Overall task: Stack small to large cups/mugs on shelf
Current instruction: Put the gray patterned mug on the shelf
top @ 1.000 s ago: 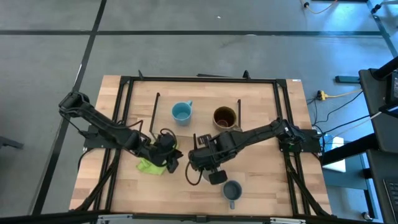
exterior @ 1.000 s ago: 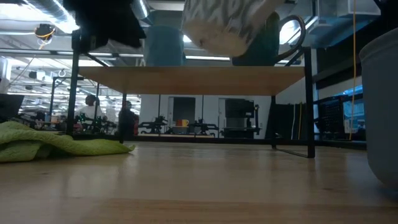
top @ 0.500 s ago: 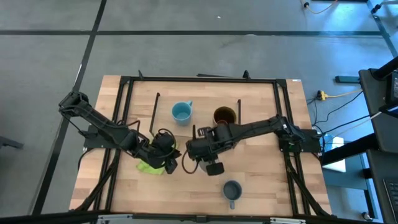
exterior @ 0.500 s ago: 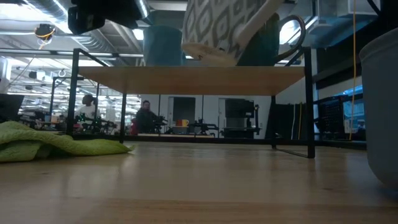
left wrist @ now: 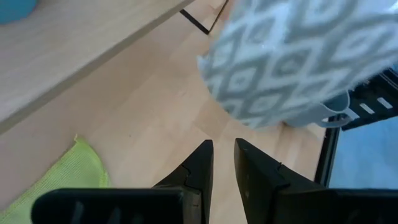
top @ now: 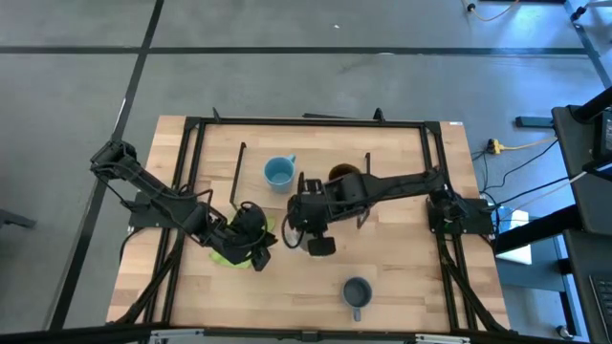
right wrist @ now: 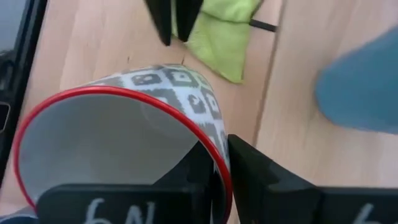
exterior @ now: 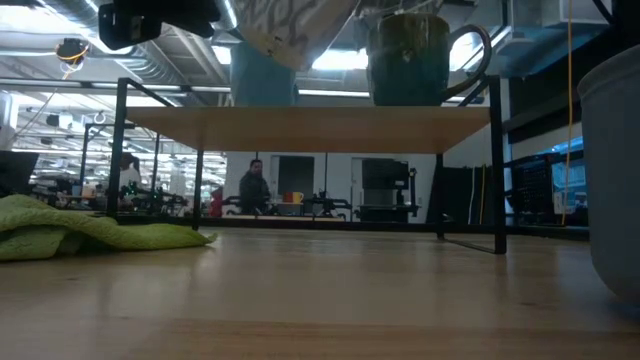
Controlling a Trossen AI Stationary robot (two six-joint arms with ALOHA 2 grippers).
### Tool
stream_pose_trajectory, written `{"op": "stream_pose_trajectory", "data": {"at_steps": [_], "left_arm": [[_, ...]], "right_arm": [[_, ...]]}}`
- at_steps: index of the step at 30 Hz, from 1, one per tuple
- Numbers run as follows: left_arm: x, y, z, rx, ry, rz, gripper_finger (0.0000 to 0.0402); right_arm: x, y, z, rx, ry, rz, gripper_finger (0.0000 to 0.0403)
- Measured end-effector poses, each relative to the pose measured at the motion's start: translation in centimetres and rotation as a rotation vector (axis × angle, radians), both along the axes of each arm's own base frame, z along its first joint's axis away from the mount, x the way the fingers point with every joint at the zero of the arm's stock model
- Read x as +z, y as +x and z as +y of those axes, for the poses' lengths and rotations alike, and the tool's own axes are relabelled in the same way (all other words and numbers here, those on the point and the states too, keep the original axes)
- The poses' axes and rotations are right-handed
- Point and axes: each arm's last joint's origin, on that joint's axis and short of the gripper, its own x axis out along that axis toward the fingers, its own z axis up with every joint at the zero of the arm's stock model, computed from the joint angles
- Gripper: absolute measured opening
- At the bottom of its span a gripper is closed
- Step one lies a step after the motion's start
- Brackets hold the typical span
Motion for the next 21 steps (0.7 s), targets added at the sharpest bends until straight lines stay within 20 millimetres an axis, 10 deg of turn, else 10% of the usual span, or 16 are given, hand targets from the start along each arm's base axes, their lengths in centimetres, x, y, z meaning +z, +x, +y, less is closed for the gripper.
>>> {"op": "stream_pose_trajectory", "data": {"at_steps": [13, 21], "left_arm": [[-0.4, -0.4, 0.3, 0.004, 0.038, 0.058, 0.0059], [-0.7, -1.4, -1.4, -0.036, 0.008, 0.077, 0.0059]], "right_arm": [[-0.6, -1.1, 2.2, -0.02, 0.132, 0.12, 0.0036], [-4.6, -0.1, 4.2, -0.033, 0.204, 0.241, 0.0056]]}}
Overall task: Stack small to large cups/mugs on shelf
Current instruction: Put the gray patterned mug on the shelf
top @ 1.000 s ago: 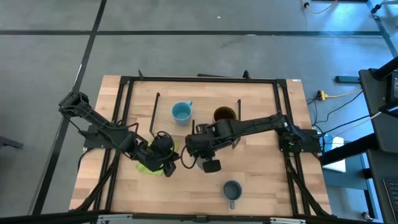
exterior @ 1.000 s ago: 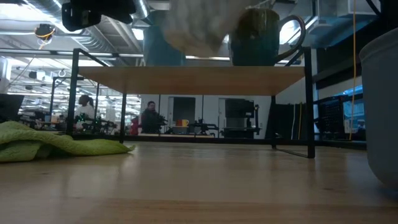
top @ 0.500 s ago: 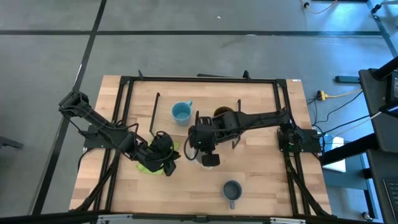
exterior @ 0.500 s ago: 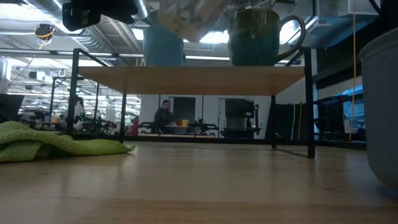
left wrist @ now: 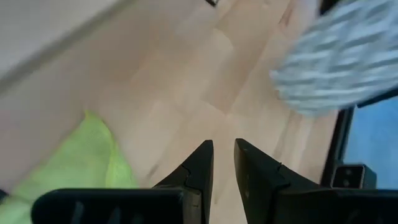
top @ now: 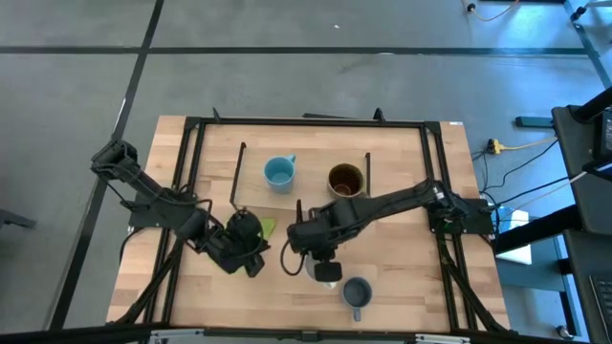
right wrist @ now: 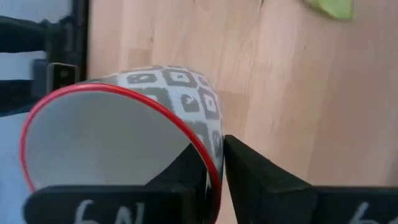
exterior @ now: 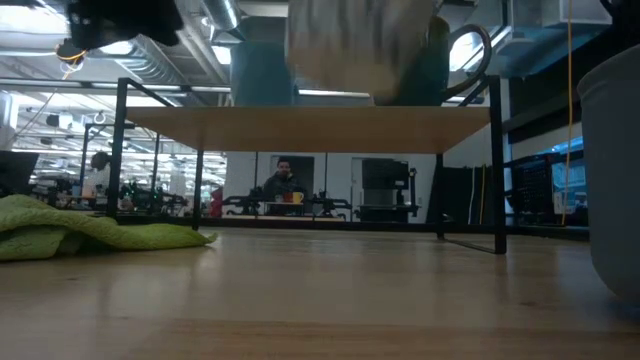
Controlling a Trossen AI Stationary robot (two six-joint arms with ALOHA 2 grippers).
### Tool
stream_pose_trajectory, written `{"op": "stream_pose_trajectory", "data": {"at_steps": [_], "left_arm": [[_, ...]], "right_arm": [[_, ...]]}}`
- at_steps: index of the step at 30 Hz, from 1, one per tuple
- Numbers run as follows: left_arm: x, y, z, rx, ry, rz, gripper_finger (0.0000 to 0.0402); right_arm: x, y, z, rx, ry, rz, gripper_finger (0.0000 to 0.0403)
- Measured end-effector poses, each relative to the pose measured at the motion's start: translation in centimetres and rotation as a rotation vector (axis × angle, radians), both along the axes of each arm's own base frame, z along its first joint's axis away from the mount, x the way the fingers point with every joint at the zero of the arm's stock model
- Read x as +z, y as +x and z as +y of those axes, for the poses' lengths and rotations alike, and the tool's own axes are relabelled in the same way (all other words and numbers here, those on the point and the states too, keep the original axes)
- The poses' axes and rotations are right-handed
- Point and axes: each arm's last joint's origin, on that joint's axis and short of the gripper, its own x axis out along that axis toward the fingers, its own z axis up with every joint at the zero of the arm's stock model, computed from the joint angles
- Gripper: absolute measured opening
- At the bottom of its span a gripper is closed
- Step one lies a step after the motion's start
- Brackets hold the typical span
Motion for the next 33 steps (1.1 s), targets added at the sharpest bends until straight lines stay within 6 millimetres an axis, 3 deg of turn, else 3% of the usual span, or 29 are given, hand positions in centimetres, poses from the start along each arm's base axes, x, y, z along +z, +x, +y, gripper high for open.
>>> {"op": "stream_pose_trajectory", "data": {"at_steps": [10, 16, 33], "left_arm": [[0.0, -2.0, -2.6, 0.023, -0.009, -0.064, 0.006], [-0.1, -2.7, -3.2, 0.01, 0.0, -0.057, 0.006], [-0.3, -3.3, -3.3, -0.003, 0.053, -0.04, 0.006]], "right_arm": [[-3.3, 0.8, -0.2, -0.097, 0.049, 0.049, 0.0055], [-6.5, 0.9, -0.2, -0.154, 0.088, 0.118, 0.0054], [-8.2, 0.9, 0.0, -0.25, 0.129, 0.171, 0.0054]]}}
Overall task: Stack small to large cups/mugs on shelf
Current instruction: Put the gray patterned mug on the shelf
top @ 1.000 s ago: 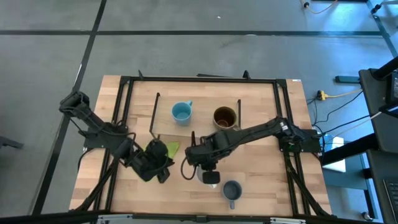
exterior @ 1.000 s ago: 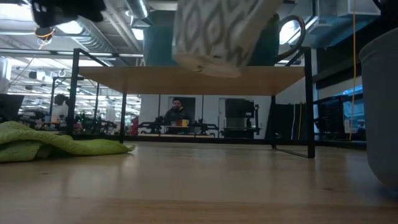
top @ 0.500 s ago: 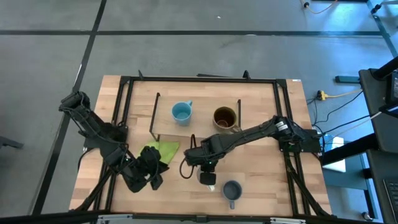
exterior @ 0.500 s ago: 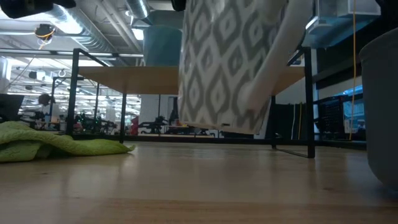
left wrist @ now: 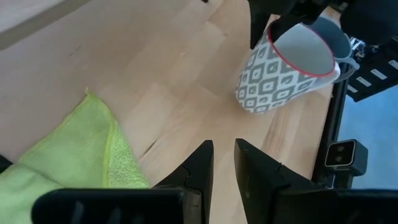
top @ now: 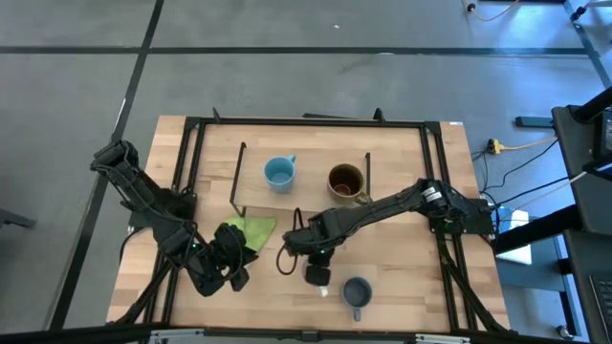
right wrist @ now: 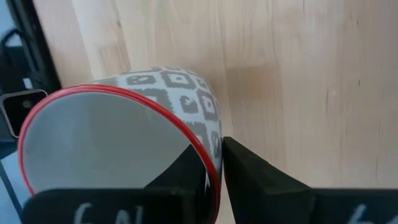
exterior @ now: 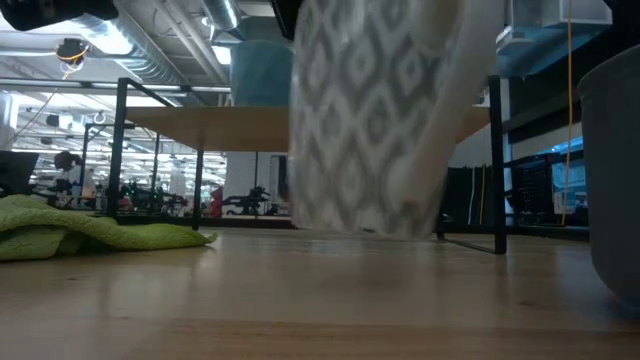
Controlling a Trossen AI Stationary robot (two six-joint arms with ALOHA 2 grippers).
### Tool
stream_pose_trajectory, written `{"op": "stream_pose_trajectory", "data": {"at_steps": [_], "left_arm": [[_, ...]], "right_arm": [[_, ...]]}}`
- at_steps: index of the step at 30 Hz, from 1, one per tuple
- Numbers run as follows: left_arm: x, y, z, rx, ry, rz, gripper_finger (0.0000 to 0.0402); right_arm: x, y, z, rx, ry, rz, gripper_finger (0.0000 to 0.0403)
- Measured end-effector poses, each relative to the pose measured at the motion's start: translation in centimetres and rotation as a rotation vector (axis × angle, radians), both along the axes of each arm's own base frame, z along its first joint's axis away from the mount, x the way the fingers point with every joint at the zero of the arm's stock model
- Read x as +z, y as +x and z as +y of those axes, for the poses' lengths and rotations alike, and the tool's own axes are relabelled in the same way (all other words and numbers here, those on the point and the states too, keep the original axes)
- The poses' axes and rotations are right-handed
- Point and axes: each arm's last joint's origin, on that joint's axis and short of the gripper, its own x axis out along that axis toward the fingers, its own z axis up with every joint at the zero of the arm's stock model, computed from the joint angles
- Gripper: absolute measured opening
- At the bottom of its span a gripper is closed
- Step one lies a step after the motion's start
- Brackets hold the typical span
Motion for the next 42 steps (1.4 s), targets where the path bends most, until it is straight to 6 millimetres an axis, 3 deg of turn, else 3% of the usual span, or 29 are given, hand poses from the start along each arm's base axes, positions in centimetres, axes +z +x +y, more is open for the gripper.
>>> {"op": "stream_pose_trajectory", "data": {"at_steps": [42], "left_arm": [[0.0, -0.1, -0.1, -0.006, 0.017, -0.004, 0.006]], "right_arm": [[-1.6, 0.7, 0.8, -0.106, -0.066, -0.026, 0.0055]]}}
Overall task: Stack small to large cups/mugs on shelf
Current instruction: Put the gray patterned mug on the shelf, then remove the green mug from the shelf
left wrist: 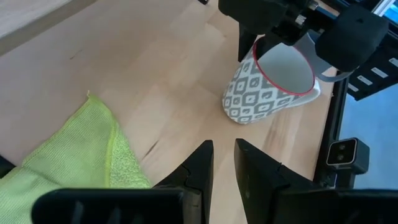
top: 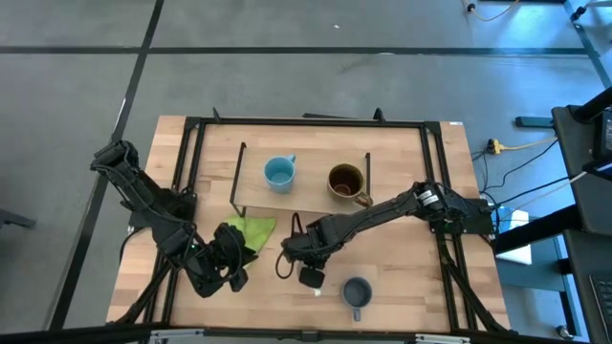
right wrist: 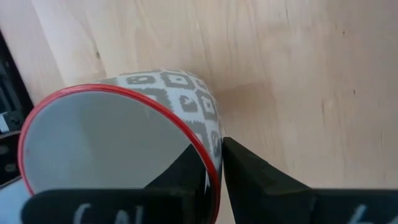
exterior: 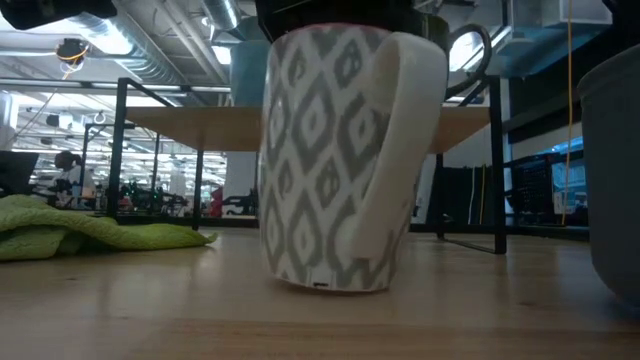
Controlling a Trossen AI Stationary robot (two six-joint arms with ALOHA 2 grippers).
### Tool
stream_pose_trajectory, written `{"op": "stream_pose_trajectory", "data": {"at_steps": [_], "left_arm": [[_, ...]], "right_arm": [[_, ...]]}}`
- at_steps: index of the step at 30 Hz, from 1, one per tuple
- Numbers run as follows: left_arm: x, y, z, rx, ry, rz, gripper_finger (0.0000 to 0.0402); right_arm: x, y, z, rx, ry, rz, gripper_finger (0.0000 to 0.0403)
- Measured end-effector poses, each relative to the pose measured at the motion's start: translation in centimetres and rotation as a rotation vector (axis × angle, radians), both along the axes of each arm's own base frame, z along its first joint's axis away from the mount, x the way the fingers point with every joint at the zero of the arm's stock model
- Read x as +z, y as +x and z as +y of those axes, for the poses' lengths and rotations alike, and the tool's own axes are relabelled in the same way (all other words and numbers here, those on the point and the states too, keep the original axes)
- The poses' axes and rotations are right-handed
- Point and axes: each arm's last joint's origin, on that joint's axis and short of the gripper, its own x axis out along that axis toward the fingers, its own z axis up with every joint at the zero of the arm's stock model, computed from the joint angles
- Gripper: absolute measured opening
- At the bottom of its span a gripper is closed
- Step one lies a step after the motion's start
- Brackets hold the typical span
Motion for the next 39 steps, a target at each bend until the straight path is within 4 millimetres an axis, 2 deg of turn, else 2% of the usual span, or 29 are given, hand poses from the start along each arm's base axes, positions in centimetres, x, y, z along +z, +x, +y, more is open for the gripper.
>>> {"op": "stream_pose_trajectory", "data": {"at_steps": [11, 21, 25, 29, 31, 33, 39], "left_arm": [[0.0, 0.0, 0.0, 0.0, 0.0, 0.0, 0.006], [0.0, -0.1, -0.1, -0.001, 0.0, -0.008, 0.006], [0.0, -0.1, -0.1, 0.0, 0.001, -0.009, 0.006], [0.1, 0.0, -0.2, -0.016, 0.011, -0.012, 0.006], [0.1, 0.0, -0.2, -0.018, 0.011, -0.014, 0.006], [0.1, 0.0, -0.2, -0.018, 0.011, -0.014, 0.006], [0.1, 0.0, -0.2, -0.043, 0.036, -0.012, 0.006]], "right_arm": [[0.2, 0.0, 0.1, -0.034, 0.045, 0.012, 0.0089], [1.4, -0.2, 0.0, -0.024, 0.025, -0.012, 0.0112], [4.1, -0.1, -0.1, -0.022, -0.011, -0.068, 0.0112], [8.8, -0.3, -0.3, -0.009, -0.111, -0.184, 0.0113], [11.3, -1.0, -0.4, -0.023, -0.183, -0.233, 0.0112], [12.8, -2.1, -0.8, -0.047, -0.234, -0.281, 0.011], [16.0, -5.8, -2.8, -0.197, -0.398, -0.263, 0.0092]]}}
